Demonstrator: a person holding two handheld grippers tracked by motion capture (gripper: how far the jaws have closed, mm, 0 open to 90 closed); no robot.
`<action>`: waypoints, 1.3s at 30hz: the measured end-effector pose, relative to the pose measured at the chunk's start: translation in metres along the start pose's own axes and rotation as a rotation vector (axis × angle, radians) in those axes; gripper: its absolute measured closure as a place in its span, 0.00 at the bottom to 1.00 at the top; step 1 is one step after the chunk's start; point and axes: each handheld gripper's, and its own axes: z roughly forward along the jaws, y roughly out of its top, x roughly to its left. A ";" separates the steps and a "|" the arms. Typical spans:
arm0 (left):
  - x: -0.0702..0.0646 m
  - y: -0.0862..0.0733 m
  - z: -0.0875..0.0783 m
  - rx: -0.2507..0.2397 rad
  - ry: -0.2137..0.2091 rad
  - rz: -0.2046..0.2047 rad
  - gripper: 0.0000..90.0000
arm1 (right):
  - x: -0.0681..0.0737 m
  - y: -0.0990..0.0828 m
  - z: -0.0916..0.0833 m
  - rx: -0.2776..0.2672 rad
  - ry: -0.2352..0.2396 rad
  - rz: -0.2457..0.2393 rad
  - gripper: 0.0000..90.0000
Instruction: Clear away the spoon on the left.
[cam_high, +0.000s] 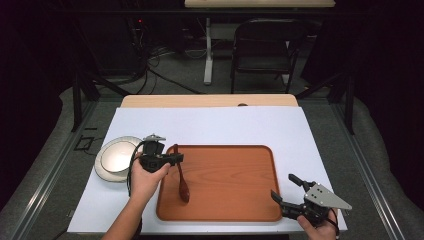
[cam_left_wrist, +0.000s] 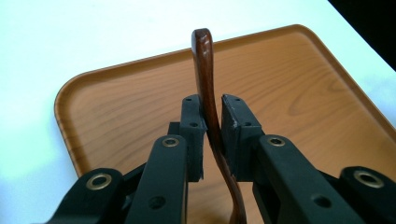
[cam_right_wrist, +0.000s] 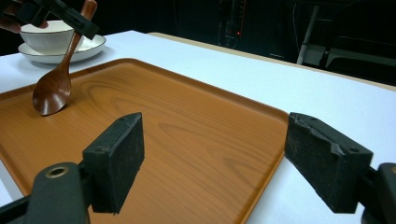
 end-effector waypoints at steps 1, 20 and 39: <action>0.001 0.000 0.002 0.003 0.007 -0.006 0.87 | 0.000 0.000 0.000 0.000 0.000 -0.001 0.22; 0.012 -0.002 0.040 0.056 0.082 -0.092 0.84 | 0.001 0.000 0.001 0.002 0.007 0.002 0.22; 0.015 -0.012 0.064 0.100 0.127 -0.118 0.76 | 0.001 0.000 0.001 0.003 0.009 -0.001 0.22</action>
